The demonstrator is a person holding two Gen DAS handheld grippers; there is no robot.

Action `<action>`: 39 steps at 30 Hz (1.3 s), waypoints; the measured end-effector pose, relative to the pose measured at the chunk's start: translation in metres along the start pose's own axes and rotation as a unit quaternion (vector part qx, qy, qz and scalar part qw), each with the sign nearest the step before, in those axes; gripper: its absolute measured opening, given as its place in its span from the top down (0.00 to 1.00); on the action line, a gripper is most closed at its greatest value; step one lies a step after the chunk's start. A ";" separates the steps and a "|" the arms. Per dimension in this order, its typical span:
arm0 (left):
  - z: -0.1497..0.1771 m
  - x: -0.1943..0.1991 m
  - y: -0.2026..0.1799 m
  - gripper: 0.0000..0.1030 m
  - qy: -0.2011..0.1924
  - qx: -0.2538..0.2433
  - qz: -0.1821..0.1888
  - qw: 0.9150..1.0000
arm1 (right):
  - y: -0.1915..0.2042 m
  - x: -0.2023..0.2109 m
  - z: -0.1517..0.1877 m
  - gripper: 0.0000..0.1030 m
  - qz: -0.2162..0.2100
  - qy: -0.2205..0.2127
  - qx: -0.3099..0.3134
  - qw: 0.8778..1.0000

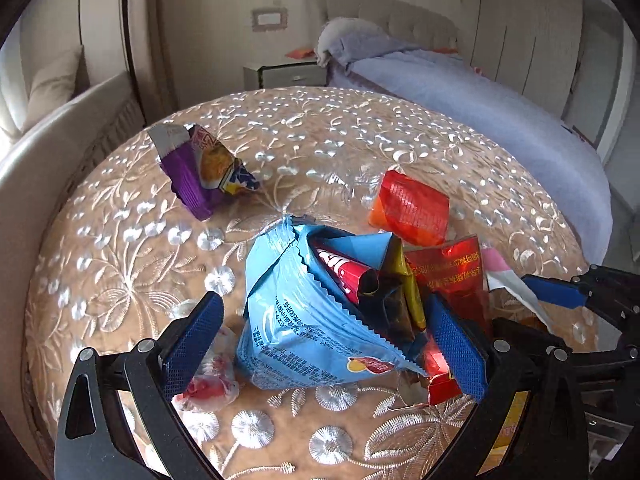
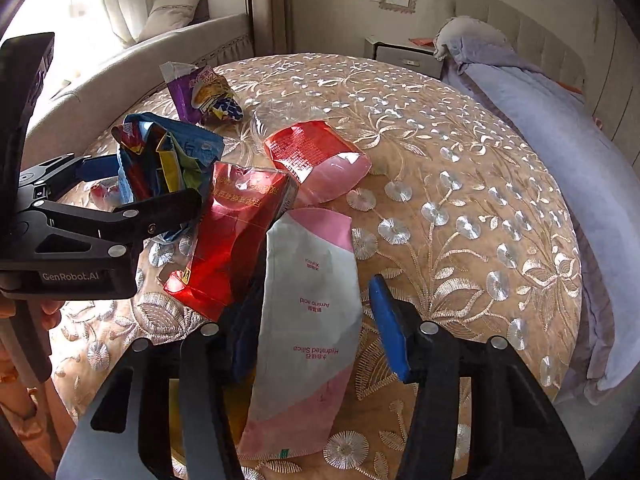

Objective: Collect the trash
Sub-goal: 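Grasp the blue chip bag with the left tool while the right tool grasps the pink tube, then carry the blue bag and pink tube over the bin and open both tools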

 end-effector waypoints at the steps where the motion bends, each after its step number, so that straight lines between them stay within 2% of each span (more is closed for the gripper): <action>1: -0.001 -0.002 0.001 0.07 -0.003 0.002 0.001 1.000 | -0.001 -0.001 0.000 0.58 0.002 -0.003 -0.003 1.000; 2: -0.003 -0.002 0.002 0.16 -0.008 0.002 0.005 1.000 | -0.001 -0.002 0.001 0.60 0.008 -0.011 -0.001 1.000; 4: -0.004 -0.002 0.004 0.25 -0.014 0.010 0.014 1.000 | -0.003 0.001 0.005 0.65 0.014 -0.025 -0.004 1.000; 5: -0.005 -0.002 0.005 0.27 -0.017 0.011 0.010 1.000 | -0.006 0.001 0.005 0.76 0.017 -0.029 -0.008 0.999; 6: -0.005 -0.001 0.005 0.27 -0.020 0.008 0.007 1.000 | -0.009 0.003 0.006 0.82 0.012 -0.035 -0.015 0.999; 10: 0.000 0.006 0.007 0.31 -0.032 0.020 0.007 0.999 | -0.028 0.005 0.007 0.87 -0.018 -0.040 -0.059 0.997; 12: 0.002 0.015 0.009 0.31 -0.043 0.028 0.002 0.999 | -0.035 0.009 0.008 0.94 -0.034 -0.047 -0.077 0.995; 18: 0.004 0.050 0.004 0.31 -0.071 0.027 -0.024 0.997 | -0.037 0.040 0.012 0.95 -0.026 -0.094 -0.070 0.993; 23: 0.006 0.084 -0.018 0.31 -0.099 0.013 -0.009 0.995 | -0.044 0.071 0.021 0.95 -0.040 -0.119 -0.078 0.989; 29: 0.010 0.111 -0.059 0.31 -0.119 -0.013 0.009 0.993 | -0.060 0.107 0.042 0.95 -0.036 -0.140 -0.086 0.986; 39: 0.012 0.135 -0.146 0.31 -0.139 -0.090 0.048 0.985 | -0.106 0.153 0.087 0.94 -0.002 -0.159 -0.115 0.981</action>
Point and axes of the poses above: each gripper's, at about its wrist camera, not at the fingertips, and x roughly against the way its jaws point, y to its left, z to its underside, the point moved 1 cm from there along -x, roughly the way its jaws point, and after that the axes turned 10 degrees about -x, right-handed, at the moved point
